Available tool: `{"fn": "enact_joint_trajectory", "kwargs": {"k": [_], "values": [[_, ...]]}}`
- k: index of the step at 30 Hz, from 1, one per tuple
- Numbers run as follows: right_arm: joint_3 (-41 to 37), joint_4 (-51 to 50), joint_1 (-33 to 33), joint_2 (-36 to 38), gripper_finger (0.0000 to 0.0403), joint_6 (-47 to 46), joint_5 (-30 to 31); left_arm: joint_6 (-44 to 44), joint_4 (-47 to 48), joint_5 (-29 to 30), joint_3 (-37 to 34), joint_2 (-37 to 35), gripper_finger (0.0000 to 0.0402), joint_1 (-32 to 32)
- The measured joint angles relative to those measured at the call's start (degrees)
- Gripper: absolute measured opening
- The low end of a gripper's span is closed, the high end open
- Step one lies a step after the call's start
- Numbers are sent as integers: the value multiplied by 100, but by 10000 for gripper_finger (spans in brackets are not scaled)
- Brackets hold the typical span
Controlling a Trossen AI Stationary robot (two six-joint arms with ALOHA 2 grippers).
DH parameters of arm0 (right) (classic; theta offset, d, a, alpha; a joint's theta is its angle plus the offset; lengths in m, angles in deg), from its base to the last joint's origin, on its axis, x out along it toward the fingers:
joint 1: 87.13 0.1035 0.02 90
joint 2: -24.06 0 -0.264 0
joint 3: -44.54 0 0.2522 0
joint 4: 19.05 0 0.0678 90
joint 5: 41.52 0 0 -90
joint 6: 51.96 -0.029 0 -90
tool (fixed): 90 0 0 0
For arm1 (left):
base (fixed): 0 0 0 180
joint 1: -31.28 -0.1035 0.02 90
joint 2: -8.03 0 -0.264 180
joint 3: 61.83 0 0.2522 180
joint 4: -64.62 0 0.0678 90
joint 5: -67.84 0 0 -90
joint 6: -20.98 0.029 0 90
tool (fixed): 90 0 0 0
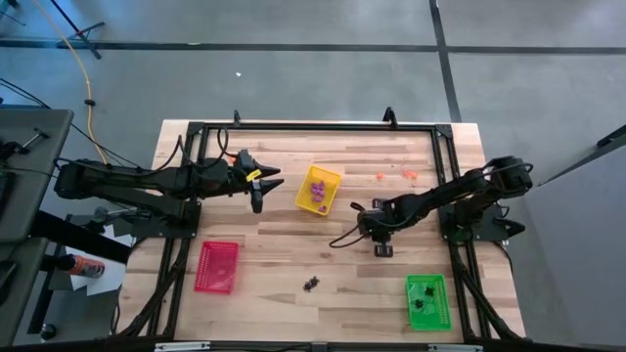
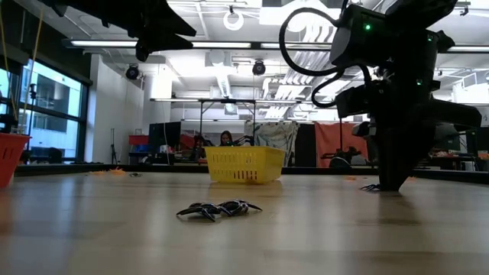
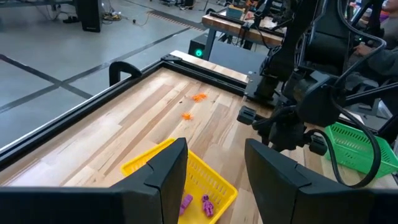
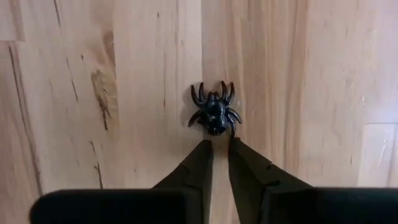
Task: Sort Halloween decoration
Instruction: Put the black spider toy into the green bin
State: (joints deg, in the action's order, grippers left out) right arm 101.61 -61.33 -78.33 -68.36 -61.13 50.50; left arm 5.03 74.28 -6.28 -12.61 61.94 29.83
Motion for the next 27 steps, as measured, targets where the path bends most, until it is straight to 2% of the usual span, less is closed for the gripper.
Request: {"fn": "enact_joint_trajectory", "kwargs": {"k": [4,7,10,14,20,23,27], "values": [[9,-30,-15,3,24,-113,-32,2,0,-2,0,0,152,-1],[136,-365,-28,76,29,-115,-37,2,0,-4,0,0,152,0],[188,-762,-35,250,52,-63,52,2,2,-4,0,0,152,-1],[279,-568,-33,468,104,-53,61,2,3,-3,0,0,152,-2],[267,-342,-11,332,180,400,72,3,34,-4,0,0,152,0],[265,-13,24,230,193,806,55,1,55,-2,0,0,152,-1],[266,4,35,83,189,1474,56,-48,76,-4,0,0,152,0]]}}
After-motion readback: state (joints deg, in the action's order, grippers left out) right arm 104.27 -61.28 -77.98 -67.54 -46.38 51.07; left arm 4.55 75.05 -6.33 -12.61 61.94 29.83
